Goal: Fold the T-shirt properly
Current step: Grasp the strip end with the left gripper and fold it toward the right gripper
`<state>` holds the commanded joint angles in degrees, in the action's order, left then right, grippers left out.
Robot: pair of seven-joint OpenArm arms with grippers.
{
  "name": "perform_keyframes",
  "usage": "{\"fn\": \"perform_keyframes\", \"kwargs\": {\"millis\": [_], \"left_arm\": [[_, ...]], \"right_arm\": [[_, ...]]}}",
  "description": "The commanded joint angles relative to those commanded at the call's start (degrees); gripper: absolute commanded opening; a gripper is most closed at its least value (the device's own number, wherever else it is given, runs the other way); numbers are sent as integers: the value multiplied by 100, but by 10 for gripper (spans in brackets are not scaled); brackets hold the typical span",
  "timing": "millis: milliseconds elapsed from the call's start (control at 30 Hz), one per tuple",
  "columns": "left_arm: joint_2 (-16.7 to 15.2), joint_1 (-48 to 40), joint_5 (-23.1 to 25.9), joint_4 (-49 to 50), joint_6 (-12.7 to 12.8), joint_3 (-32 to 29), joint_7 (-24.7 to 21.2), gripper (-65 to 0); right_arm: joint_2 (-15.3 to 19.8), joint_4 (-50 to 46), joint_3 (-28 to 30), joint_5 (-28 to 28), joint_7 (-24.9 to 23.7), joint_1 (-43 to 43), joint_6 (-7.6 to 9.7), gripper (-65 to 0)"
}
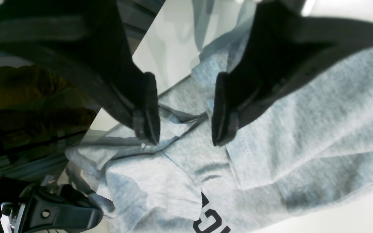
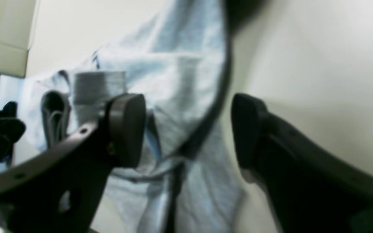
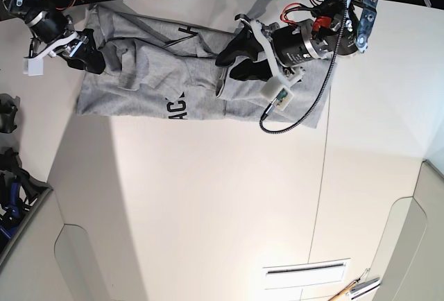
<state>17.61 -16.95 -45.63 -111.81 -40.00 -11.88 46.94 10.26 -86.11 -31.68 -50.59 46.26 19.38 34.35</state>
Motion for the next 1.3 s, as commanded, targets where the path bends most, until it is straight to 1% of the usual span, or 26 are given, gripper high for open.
{"fn": "perform_keyframes", "kwargs": {"millis": [133,233,500,533,567,600,667,700,733,833,900,967,1067,1133,1200,1300], "left_arm": [[0,15,2,0,0,0,2,-357],[0,13,2,0,0,0,2,-357],[0,50,0,0,0,0,2,-358],[0,76,0,-2,0,0,0,-358],[0,94,0,-26,0,0,2,-358],[0,92,0,-72,0,0,2,-358],[2,92,2,-190,0,0,2,-358],[2,92,2,-245,0,0,2,-358],[2,92,4,-297,0,0,2,-358],[2,92,98,-415,0,2,4,-358],[2,92,199,-450,0,74,4,-358],[2,90,197,-450,0,315,13,-358],[4,90,195,-450,0,890,149,-358],[4,87,197,-450,0,1303,269,-358],[4,72,190,-448,0,1657,306,-358],[4,39,190,-442,0,1945,350,-358]], "right_arm": [[0,-4,435,0,-17,-42,0,-235],[-4,-4,623,2,-20,-98,-2,-235],[-345,-4,651,74,-17,-190,2,-237],[-365,-4,654,90,-17,-192,2,-247],[-367,-4,654,90,-17,-190,2,-294],[-363,-4,654,116,-15,-188,0,-370],[-363,-4,654,216,-26,-192,0,-551],[-363,-4,654,216,-83,-192,-2,-625],[-363,-4,654,216,-153,-192,-2,-650],[-361,-11,632,236,-236,-225,-2,-650],[-361,-39,544,354,-234,-289,-2,-650],[-358,-127,382,417,-223,-341,-2,-650],[-302,-365,59,428,-120,-376,-2,-650],[-188,-553,-131,428,-28,-378,-2,-650],[11,-688,-258,426,11,-376,-4,-650],[380,-743,-358,426,11,-378,-4,-650]]}}
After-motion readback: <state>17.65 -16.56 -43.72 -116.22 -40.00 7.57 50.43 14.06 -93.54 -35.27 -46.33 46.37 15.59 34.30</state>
